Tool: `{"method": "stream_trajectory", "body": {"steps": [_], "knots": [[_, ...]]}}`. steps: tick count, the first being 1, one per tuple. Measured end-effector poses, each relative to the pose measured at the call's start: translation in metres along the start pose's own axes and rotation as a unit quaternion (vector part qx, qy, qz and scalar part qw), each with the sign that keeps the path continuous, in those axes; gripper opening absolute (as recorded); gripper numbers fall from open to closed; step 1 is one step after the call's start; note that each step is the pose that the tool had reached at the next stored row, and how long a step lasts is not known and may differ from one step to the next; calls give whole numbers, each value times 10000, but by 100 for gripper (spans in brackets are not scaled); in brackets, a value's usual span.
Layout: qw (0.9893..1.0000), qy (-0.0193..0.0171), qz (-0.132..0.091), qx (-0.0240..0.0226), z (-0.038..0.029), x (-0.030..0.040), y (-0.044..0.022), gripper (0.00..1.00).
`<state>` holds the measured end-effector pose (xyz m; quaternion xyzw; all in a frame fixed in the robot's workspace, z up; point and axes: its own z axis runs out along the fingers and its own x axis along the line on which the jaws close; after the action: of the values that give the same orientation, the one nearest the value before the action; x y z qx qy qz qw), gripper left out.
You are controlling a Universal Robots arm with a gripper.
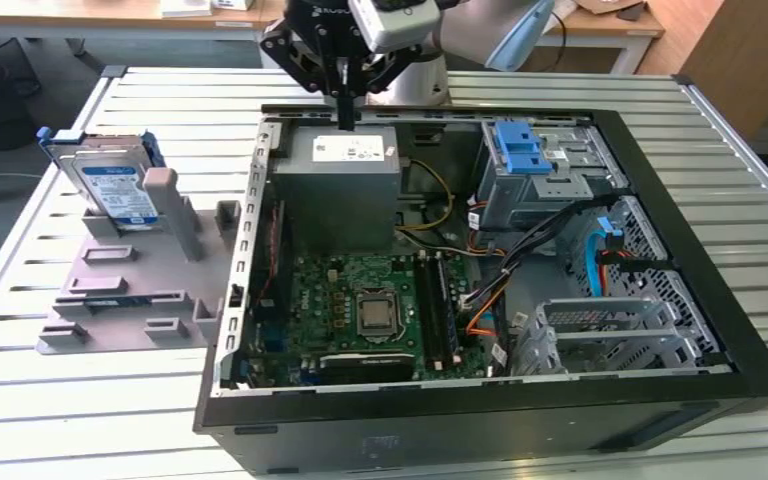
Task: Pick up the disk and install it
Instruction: 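Reach for the disk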
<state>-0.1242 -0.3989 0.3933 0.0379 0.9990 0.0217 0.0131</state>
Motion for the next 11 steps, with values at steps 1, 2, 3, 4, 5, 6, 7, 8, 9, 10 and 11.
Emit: {"method": "stream_trajectory", "body": {"steps": [1, 2, 3, 4, 5, 6, 7, 8, 9, 10, 11], "knots": [[10000, 0, 0, 0, 0, 3, 0, 11], [10000, 0, 0, 0, 0, 7, 0, 11], [10000, 0, 0, 0, 0, 11, -1, 11], [10000, 0, 0, 0, 0, 15, -1, 11], [10000, 0, 0, 0, 0, 18, -1, 11], [10000, 0, -1, 0, -1, 19, -1, 11], [10000, 0, -1, 0, 0, 26, -2, 11], [10000, 0, 0, 0, -1, 39, -3, 11], [10000, 0, 0, 0, -1, 41, -3, 11], [10000, 0, 0, 0, 0, 42, -3, 11], [10000, 0, 0, 0, 0, 44, -3, 11]]}}
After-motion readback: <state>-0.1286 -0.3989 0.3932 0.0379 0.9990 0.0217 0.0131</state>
